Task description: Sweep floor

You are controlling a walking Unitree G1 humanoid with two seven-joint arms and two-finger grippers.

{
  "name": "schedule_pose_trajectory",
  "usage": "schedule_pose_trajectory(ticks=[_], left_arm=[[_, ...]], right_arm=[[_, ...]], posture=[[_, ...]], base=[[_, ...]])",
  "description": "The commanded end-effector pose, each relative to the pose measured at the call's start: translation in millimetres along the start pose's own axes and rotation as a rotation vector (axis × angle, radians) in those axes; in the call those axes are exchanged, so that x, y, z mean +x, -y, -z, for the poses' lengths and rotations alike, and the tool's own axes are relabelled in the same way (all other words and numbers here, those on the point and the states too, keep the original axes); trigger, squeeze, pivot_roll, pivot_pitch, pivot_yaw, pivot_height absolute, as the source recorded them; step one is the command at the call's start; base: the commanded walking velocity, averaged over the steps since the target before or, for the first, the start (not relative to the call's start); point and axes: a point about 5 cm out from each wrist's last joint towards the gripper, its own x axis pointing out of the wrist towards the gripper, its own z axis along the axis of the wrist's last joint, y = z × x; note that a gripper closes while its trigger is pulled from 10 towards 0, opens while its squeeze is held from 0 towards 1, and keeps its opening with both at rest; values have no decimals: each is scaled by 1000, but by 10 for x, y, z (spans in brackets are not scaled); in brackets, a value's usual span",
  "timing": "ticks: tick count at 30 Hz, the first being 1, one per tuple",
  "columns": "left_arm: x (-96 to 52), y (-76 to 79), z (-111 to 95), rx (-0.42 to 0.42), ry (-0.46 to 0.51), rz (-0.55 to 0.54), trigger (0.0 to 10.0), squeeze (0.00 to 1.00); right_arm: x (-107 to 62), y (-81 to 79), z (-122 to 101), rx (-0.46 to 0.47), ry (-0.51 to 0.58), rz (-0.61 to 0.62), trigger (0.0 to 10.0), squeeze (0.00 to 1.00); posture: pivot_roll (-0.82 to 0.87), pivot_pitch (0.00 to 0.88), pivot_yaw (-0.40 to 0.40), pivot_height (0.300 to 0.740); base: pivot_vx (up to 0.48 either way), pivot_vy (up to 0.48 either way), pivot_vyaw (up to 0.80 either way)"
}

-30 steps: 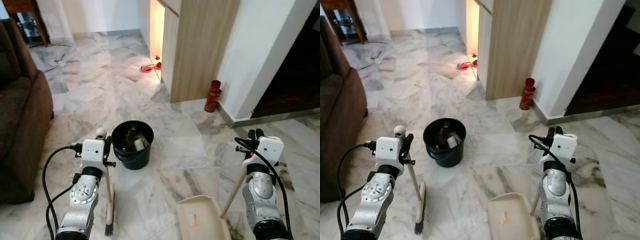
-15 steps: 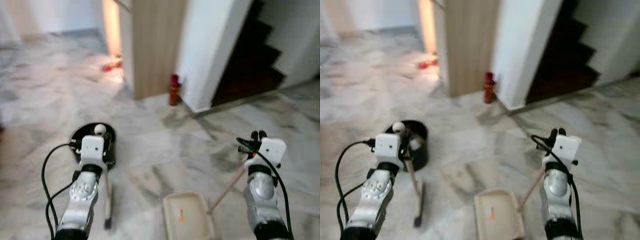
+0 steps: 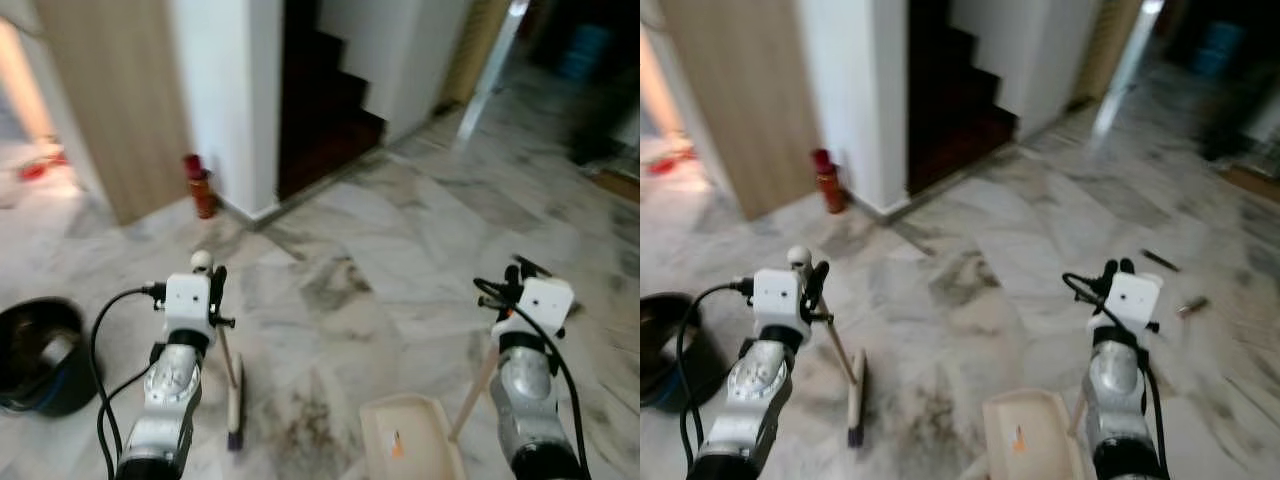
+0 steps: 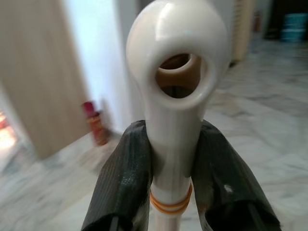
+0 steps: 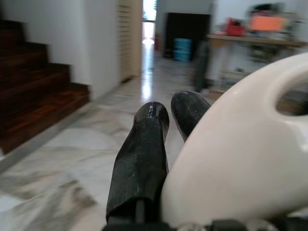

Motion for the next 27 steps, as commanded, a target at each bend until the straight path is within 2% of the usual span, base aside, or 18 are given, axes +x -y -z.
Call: schedule_pose_trajectory(ticks=[1,8,21,27], left_arm=[[29,-12,-84,13,47,-7,10000,0],[50,16,-73,15,46,10,10000,0],[59,26,-58,15,48,24,10000,0],[100,9,-93,5,65,16,10000,0]], right_arm=[[45,-2,-98,1,40,-4,10000,0],[49,-35,-115,11,48,1,10000,0],[24,-55,-91,7,43,-14,10000,0],[42,-74,-108,10,48,-20,10000,0]], posture=[[48,0,-44,740],[38,0,-32,740],[38,0,-35,740],[55,0,-44,740]], base=[[0,0,-800],[0,-155,-800],[0,0,-800],[0,-318,-800]])
